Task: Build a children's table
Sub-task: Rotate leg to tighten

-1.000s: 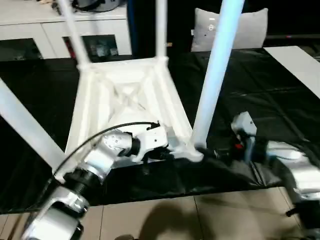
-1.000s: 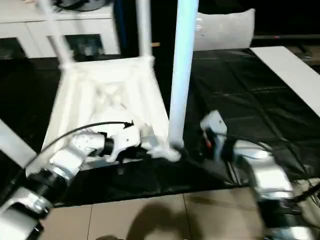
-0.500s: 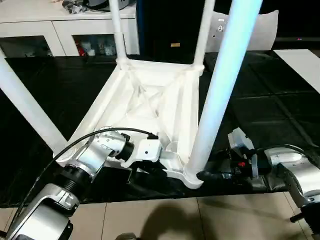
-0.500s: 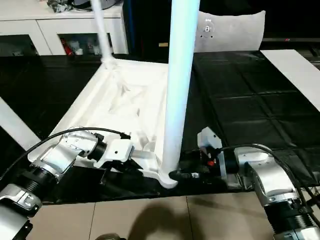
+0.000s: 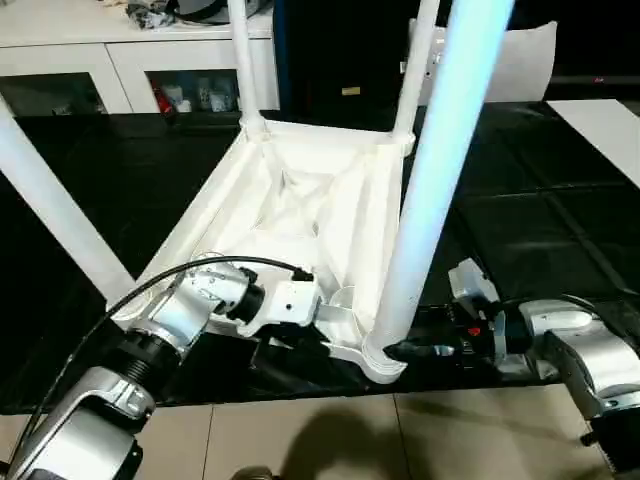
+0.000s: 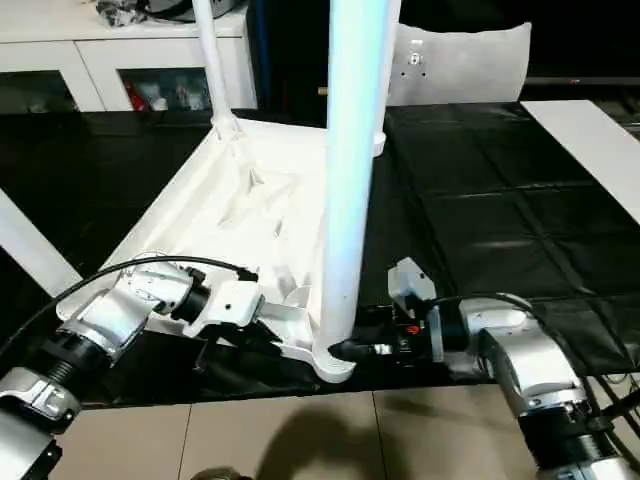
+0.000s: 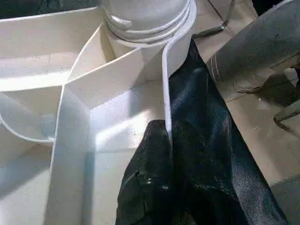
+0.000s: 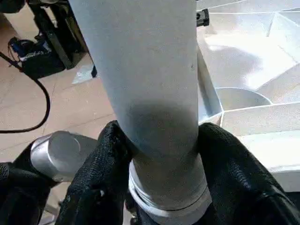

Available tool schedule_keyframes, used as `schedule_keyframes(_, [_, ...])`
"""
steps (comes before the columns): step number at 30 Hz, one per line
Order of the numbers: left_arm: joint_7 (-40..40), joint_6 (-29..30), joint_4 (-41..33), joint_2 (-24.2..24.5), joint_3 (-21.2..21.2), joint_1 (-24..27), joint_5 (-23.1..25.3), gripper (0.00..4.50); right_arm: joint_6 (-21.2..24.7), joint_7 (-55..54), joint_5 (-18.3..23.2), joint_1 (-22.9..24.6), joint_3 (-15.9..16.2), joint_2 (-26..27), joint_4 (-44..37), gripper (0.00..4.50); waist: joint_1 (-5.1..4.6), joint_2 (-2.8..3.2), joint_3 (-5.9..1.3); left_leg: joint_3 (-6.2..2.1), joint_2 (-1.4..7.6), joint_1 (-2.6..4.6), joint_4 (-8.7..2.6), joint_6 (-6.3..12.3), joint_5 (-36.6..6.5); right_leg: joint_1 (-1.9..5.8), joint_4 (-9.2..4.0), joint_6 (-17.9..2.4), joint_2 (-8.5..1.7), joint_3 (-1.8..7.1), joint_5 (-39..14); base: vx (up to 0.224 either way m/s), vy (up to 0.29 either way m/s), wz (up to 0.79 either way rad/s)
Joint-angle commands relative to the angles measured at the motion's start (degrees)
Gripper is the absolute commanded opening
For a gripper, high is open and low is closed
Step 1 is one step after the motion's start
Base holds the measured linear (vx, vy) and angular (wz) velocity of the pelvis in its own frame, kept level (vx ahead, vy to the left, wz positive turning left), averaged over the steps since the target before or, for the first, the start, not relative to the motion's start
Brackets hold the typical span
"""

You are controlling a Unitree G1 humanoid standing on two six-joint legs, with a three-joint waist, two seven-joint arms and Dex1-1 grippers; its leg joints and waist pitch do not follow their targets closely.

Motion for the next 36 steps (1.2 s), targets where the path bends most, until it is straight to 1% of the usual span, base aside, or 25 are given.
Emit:
schedule_keyframes(1, [-1.8, -0.6, 0.1, -0.6, -2.9, 0.6, 1.4, 0.0, 2.1, -2.0, 1.4, -0.4, -0.5, 0.8, -1.3, 2.63, -0.3, -0.47, -3.17, -1.3, 3.92, -0.05, -3.9, 3.54, -7.7, 2.89, -4.67, -10.7, -5.2, 3.65, -11.4, 0.0, 0.0, 0.0])
schedule_keyframes(3, [-1.8, -0.6, 0.1, -0.5, -2.9, 0.6, 1.4, 0.0, 2.0, -2.0, 1.4, -0.4, -0.6, 0.9, -1.4, 2.7, -0.32, -0.45, -3.26, -1.25, 3.91, 0.01, -3.83, 3.5, -7.5, 2.82, -4.6, -10.8, -5.23, 3.7, -10.9, 0.0, 0.0, 0.0])
schedule_keyframes(5, [-1.7, -0.8, 0.2, -0.4, -3.0, 0.7, 1.5, 0.0, 1.6, -2.3, 1.2, -0.4, -0.4, 1.4, -1.5, 2.99, -0.28, -0.39, -3.35, -1.31, 3.97, 0.01, -3.84, 3.48, -7.1, 2.84, -4.47, -11.0, -5.26, 3.66, -10.2, 0.0, 0.0, 0.0])
schedule_keyframes(6, [-1.7, -0.8, 0.2, -0.4, -3.0, 0.7, 1.5, 0.0, 1.5, -2.3, 1.2, -0.4, -0.4, 1.4, -1.5, 2.99, -0.29, -0.38, -3.35, -1.3, 4.01, -0.01, -3.83, 3.51, -6.9, 2.8, -4.39, -11.1, -5.21, 3.67, -9.6, 0.0, 0.0, 0.0])
schedule_keyframes(7, [-1.7, -0.8, 0.2, -0.4, -3.0, 0.7, 1.5, 0.0, 0.8, -2.7, 0.5, -0.5, 0.0, 1.6, -1.2, 3.14, -0.19, -0.3, -3.44, -1.26, 4.09, 0.12, -3.75, 3.61, -6.4, 2.68, -4.25, -11.5, -5.19, 3.72, -8.0, 0.0, 0.0, 0.0])
schedule_keyframes(9, [-1.6, -0.9, 0.2, -0.4, -3.0, 0.8, 1.6, 0.0, 0.1, -3.0, -0.3, -0.6, 0.6, 1.7, -1.1, 3.25, -0.14, -0.51, -3.46, -1.25, 4.04, -0.03, -3.71, 3.88, -5.6, 2.82, -3.94, -12.1, -5.23, 3.71, -6.1, 0.0, 0.0, 0.0])
schedule_keyframes(10, [-1.6, -0.9, 0.2, -0.4, -3.0, 0.8, 1.6, 0.0, -0.4, -3.3, -0.7, -0.6, 0.8, 1.8, -1.1, 3.35, -0.13, -0.52, -3.44, -1.22, 3.98, -0.07, -3.68, 3.9, -5.6, 2.84, -3.97, -12.0, -5.25, 3.7, -6.1, 0.0, 0.0, 0.0])
schedule_keyframes(11, [-1.5, -0.9, 0.2, -0.4, -3.1, 0.8, 1.7, 0.0, 0.0, -3.2, -0.5, -0.6, 0.9, 1.9, -1.1, 3.12, -0.13, -0.5, -3.38, -1.22, 3.96, -0.09, -3.73, 3.84, -5.9, 2.87, -4.09, -11.9, -5.33, 3.71, -7.0, 0.0, 0.0, 0.0])
schedule_keyframes(14, [-1.5, -1.0, 0.1, -0.3, -3.1, 1.0, 1.7, 0.0, 1.0, -2.9, 0.3, -0.7, 0.7, 2.0, -1.2, 2.95, -0.11, -0.5, -3.29, -1.19, 3.94, -0.02, -3.79, 3.68, -6.9, 2.85, -4.34, -11.3, -5.29, 3.7, -9.2, 0.0, 0.0, 0.0])
schedule_keyframes(16, [-1.4, -1.0, 0.1, -0.2, -3.1, 1.1, 1.8, 0.0, 1.6, -2.3, 0.8, -0.5, 0.6, 1.6, -1.4, 2.88, -0.12, -0.5, -3.29, -1.22, 3.98, -0.01, -3.81, 3.67, -6.8, 2.86, -4.38, -11.2, -5.29, 3.71, -9.4, 0.0, 0.0, 0.0])
schedule_keyframes(17, [-1.4, -1.0, 0.0, -0.2, -3.1, 1.2, 1.8, 0.0, 1.9, -2.0, 1.1, -0.3, 0.7, 1.4, -1.5, 2.66, -0.16, -0.52, -3.31, -1.23, 4.0, -0.01, -3.82, 3.69, -6.7, 2.84, -4.34, -11.1, -5.27, 3.71, -9.3, 0.0, 0.0, 0.0])
schedule_keyframes(21, [-1.2, -0.9, 0.0, -0.3, -3.0, 1.3, 1.7, 0.0, 2.3, -1.8, 1.7, 0.1, 0.7, 1.3, -1.9, 2.49, -0.14, -0.59, -3.33, -1.21, 3.95, -0.05, -3.76, 3.79, -6.2, 2.85, -4.28, -11.1, -5.27, 3.72, -8.5, 0.0, 0.0, 0.0])
schedule_keyframes(23, [-1.0, -0.5, -0.2, -0.4, -2.8, 1.6, 1.4, 0.0, 2.5, -2.0, 1.9, 0.5, 0.7, 1.5, -2.4, 2.22, -0.16, -0.55, -3.32, -1.19, 3.96, -0.04, -3.76, 3.79, -6.4, 2.82, -4.31, -11.1, -5.29, 3.74, -8.8, 0.0, 0.0, 0.0])
schedule_keyframes(25, [-0.7, 0.8, -0.9, -0.9, -2.3, 2.1, 0.6, 0.0, 3.0, -2.9, 1.9, 1.1, 0.8, 1.9, -3.2, 2.2, -0.19, -0.61, -3.26, -1.2, 3.97, -0.06, -3.82, 3.71, -6.4, 2.83, -4.33, -11.0, -5.28, 3.73, -9.2, 0.0, 0.0, 0.0])
schedule_keyframes(26, [0.0, 2.3, -1.7, -1.3, -1.9, 2.5, 0.1, 0.0, 3.2, -5.6, 0.8, 1.3, 1.0, 3.0, -3.3, 2.17, -0.16, -0.65, -3.26, -1.23, 4.1, -0.03, -3.85, 3.55, -6.2, 2.82, -4.27, -11.0, -5.39, 3.82, -9.1, 0.0, 0.0, 0.0])
schedule_keyframes(27, [0.0, 2.3, -1.7, -1.3, -1.9, 2.5, 0.1, 0.0, 3.2, -5.6, 0.8, 1.3, 1.0, 3.0, -3.3, 2.14, -0.24, -0.64, -3.2, -1.2, 3.98, -0.09, -3.86, 3.52, -6.4, 2.79, -4.37, -10.9, -5.35, 3.76, -9.5, 0.0, 0.0, 0.0])
schedule_keyframes(28, [1.4, 4.8, -2.9, -1.7, -1.5, 2.9, 0.2, 0.0, 3.5, -10.7, -1.5, 1.4, 1.2, 4.9, -3.0, 2.13, -0.28, -0.64, -3.21, -1.21, 3.97, -0.03, -3.92, 3.41, -6.6, 2.77, -4.38, -10.9, -5.31, 3.74, -10.0, 0.0, 0.0, 0.0])
schedule_keyframes(29, [2.2, 6.1, -3.4, -1.8, -1.3, 3.1, 0.4, 0.0, 3.8, -13.2, -2.6, 1.4, 1.4, 5.9, -2.9, 2.12, -0.51, -0.59, -2.99, -1.28, 3.99, -0.04, -4.13, 3.01, -7.4, 2.63, -4.6, -10.6, -5.27, 3.73, -11.4, 0.0, 0.0, 0.0])
schedule_keyframes(30, [2.6, 6.9, -3.7, -2.0, -1.3, 3.2, 0.5, 0.0, 4.0, -14.5, -3.1, 1.4, 1.5, 6.5, -2.9, 2.11, -0.74, -0.61, -2.76, -1.32, 3.94, -0.13, -4.31, 2.49, -8.5, 2.67, -4.69, -10.3, -5.26, 3.7, -13.4, 0.0, 0.0, 0.0])
schedule_keyframes(31, [3.9, 9.3, -4.7, -2.5, -0.8, 3.5, 0.3, 0.0, 4.8, -19.0, -4.8, 1.1, 1.6, 8.5, -2.9, 2.1, -1.29, -0.29, -2.44, -1.33, 3.81, 0.23, -4.58, 1.4, -11.3, 2.51, -5.44, -9.0, -5.37, 3.67, -19.2, 0.0, 0.0, 0.0])
schedule_keyframes(32, [4.9, 11.3, -5.5, -3.1, -0.4, 3.7, -0.1, 0.0, 5.6, -22.1, -5.4, 0.8, 1.3, 10.0, -2.9, 2.08, -2.01, -0.25, -2.11, -1.55, 3.5, 0.4, -4.76, 0.39, -13.9, 2.48, -6.1, -7.5, -5.49, 3.55, -25.4, 0.0, 0.0, 0.0])
schedule_keyframes(33, [6.4, 14.0, -6.4, -3.9, 0.2, 3.8, -0.2, 0.0, 6.8, -26.1, -6.3, 0.1, 0.9, 12.0, -2.5, 2.06, -2.78, -0.35, -1.84, -1.77, 3.28, 0.49, -4.93, -0.49, -16.0, 2.37, -6.6, -5.9, -5.47, 3.41, -30.2, 0.0, 0.0, 0.0])
schedule_keyframes(34, [8.8, 17.6, -7.7, -5.4, 0.9, 3.8, -0.3, 0.0, 7.8, -32.2, -8.2, -1.2, 0.4, 15.0, -1.6, 2.06, -3.18, -0.23, -1.71, -1.97, 3.24, 0.54, -5.0, -1.02, -17.2, 2.3, -6.74, -5.3, -5.49, 3.3, -32.1, 0.0, 0.0, 0.0])
schedule_keyframes(35, [10.6, 19.4, -8.1, -6.4, 1.4, 3.7, -0.2, 0.0, 8.4, -35.4, -8.9, -1.9, -0.1, 16.6, -1.0, 2.05, -4.23, -0.22, -1.39, -2.43, 3.0, 0.55, -5.11, -1.85, -19.8, 2.28, -7.3, -3.4, -5.46, 2.72, -36.4, 0.0, 0.0, 0.0])
schedule_keyframes(36, [12.8, 21.0, -8.3, -7.6, 2.1, 3.6, 0.0, 0.0, 9.1, -38.5, -9.4, -2.6, -0.6, 18.3, -0.4, 2.04, -5.23, -0.2, -1.4, -2.71, 2.82, 0.89, -5.02, -2.3, -22.2, 2.12, -7.86, -2.1, -5.45, 2.38, -38.8, 0.0, 0.0, 0.0])
